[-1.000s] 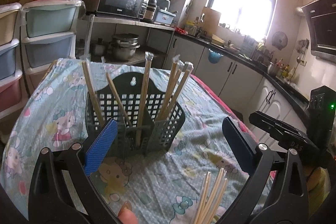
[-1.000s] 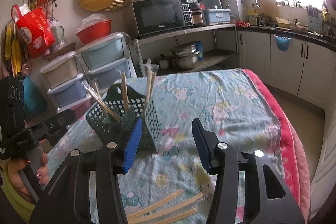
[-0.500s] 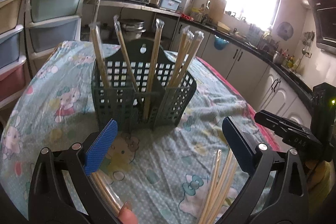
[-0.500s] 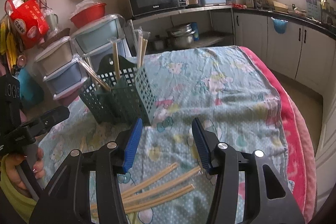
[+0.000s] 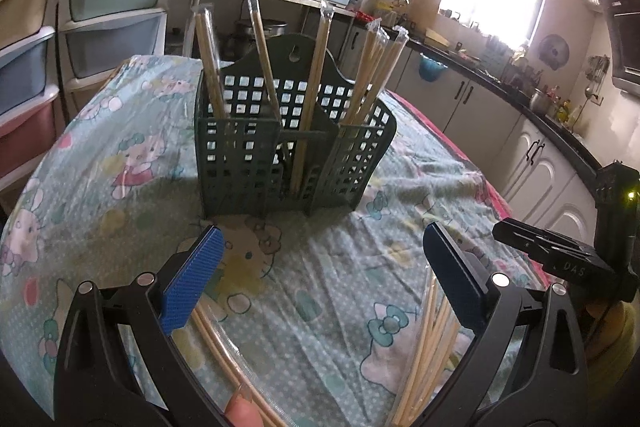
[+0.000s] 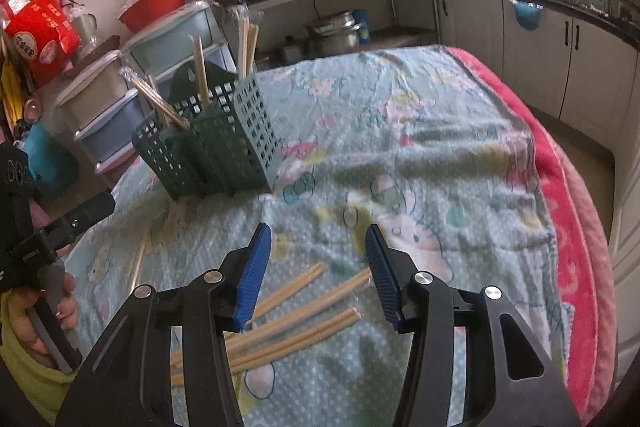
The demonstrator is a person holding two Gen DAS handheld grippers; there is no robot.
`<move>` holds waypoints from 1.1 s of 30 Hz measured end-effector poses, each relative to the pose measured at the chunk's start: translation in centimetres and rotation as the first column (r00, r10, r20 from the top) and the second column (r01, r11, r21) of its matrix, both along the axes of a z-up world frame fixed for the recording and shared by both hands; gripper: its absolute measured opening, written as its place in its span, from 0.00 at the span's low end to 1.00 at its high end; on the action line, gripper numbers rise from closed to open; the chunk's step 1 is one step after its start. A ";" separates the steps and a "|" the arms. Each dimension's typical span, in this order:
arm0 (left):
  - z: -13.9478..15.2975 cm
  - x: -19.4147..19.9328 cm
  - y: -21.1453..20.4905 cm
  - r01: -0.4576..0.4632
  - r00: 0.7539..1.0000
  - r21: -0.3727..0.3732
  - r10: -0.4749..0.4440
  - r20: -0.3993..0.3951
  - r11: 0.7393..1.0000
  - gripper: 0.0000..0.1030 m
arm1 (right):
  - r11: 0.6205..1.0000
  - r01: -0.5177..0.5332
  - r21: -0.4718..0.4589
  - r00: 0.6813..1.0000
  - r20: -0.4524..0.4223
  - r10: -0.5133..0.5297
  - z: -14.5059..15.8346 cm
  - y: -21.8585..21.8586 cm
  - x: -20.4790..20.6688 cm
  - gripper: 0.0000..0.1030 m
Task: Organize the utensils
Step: 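Withdraw both open tools from the caddy toward the remaining chopsticks, then lower the left tool and grasp a chopstick while the right tool grasps another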
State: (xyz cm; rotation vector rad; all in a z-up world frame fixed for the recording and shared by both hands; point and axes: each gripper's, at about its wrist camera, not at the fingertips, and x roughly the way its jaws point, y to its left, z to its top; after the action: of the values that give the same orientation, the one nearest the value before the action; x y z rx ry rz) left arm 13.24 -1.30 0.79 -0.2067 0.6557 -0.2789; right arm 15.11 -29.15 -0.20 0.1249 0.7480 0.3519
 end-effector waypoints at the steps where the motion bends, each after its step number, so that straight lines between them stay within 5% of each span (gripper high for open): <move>1: -0.1 0.0 0.0 -0.001 1.000 0.002 0.001 -0.003 1.000 0.89 | 1.000 0.000 0.000 1.000 -0.010 0.000 -0.3 -0.1 0.0 0.45; 13: -3.0 0.1 1.4 -0.052 0.995 0.042 0.056 -0.087 0.998 0.89 | 0.999 0.023 0.044 0.981 -0.193 -0.014 -4.3 -0.8 1.4 0.38; 24: -5.6 0.8 3.8 -0.085 0.977 -0.007 0.082 -0.195 0.996 0.89 | 0.997 0.047 0.067 0.961 -0.277 -0.027 -5.9 -0.9 3.2 0.33; 33: -7.2 2.4 5.1 -0.112 0.958 -0.066 0.090 -0.271 0.992 0.76 | 0.996 0.063 0.071 0.955 -0.295 -0.039 -6.3 -0.4 5.1 0.27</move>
State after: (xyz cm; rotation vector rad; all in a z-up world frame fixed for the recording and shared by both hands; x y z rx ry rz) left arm 15.68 3.78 -6.46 -0.3587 0.9000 -0.1798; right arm 20.22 -29.52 -6.48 0.2757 1.0231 0.3175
